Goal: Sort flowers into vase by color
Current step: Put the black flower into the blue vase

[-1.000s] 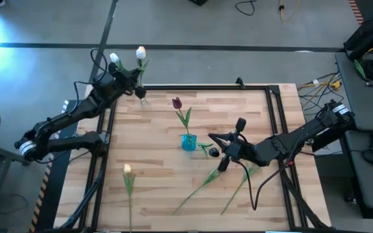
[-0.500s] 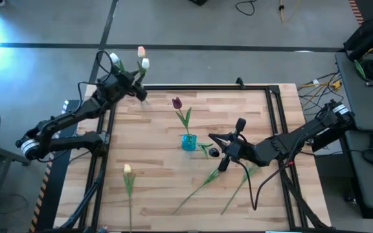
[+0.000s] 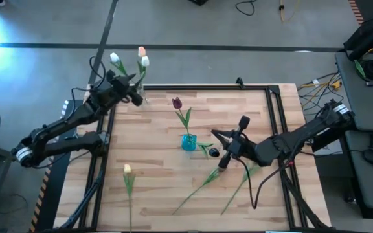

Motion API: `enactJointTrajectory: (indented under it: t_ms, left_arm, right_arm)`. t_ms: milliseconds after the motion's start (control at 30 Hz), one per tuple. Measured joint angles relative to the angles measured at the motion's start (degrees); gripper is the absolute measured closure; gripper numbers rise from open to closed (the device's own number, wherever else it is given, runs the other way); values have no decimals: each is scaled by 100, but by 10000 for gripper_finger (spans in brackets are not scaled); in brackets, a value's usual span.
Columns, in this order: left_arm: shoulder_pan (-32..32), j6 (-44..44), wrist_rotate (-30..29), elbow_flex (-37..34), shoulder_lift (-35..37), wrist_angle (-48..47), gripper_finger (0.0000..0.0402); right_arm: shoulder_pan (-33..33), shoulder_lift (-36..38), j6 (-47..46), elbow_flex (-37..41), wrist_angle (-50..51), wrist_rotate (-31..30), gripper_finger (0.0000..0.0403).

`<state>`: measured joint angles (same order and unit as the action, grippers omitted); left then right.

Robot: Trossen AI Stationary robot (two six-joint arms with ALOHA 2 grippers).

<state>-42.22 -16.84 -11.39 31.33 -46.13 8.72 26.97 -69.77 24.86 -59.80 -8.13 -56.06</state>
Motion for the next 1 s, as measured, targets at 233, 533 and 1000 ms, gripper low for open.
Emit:
enactJointTrajectory:
  t_ms: [233,533,1000]
  left_arm:
    - [1081,39,11,-686,749,108,264]
    - [2771,51,-909,-1254,1194,768,280]
    - [3355,832,-972,-1277,899,822,288]
  right_arm:
    - [519,23,-2978,-712,3270,3,394]
    - [1850,-86,-6493,-756,5642,94,394]
    - [2141,72,-14068,911,7990,2984,394]
